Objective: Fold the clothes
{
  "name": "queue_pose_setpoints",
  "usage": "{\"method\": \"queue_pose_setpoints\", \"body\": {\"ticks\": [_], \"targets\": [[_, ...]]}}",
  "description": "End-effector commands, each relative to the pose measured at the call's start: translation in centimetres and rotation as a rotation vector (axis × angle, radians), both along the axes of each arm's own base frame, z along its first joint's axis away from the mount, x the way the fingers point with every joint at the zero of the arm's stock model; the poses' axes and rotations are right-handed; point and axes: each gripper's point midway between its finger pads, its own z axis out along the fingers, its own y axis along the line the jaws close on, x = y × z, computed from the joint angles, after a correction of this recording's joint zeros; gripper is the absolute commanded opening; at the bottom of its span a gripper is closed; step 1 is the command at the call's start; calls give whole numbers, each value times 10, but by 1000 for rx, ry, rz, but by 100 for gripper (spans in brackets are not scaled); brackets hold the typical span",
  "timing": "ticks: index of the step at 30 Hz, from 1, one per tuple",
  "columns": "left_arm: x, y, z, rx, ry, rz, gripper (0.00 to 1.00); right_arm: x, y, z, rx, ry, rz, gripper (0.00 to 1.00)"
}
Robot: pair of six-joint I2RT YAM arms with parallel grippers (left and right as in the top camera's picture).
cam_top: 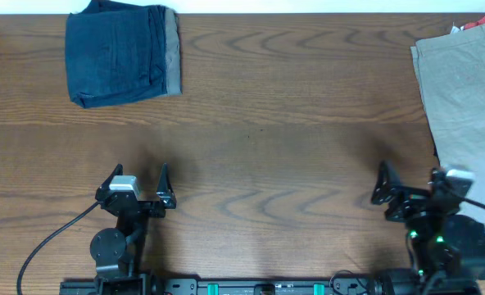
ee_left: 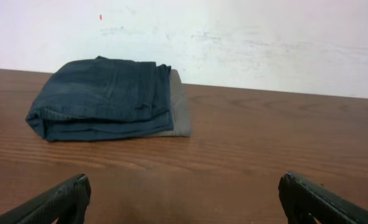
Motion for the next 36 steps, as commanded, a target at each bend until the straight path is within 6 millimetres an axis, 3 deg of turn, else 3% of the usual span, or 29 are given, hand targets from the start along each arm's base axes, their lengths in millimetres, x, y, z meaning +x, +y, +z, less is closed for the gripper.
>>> {"method": "queue_pose_setpoints", "body": {"ticks": [1,7,16,21,30,33,36], "targets": [[0,0,-15,9,41,-2,98,-1,12,-23,115,2,30,99],[0,0,-15,9,41,-2,98,14,10,-24,153,-171,17,99],[0,0,-15,9,41,-2,98,23,11,-49,140,-261,27,99],[0,0,-15,9,41,-2,98,27,21,-53,23,-325,109,99],[0,0,-15,9,41,-2,98,27,23,-61,-192,-318,161,99],[0,0,-15,9,41,-2,98,27,23,-73,-198,-270,168,99],[0,0,-15,9,41,-2,98,27,23,-73,-199,-272,168,99]]}}
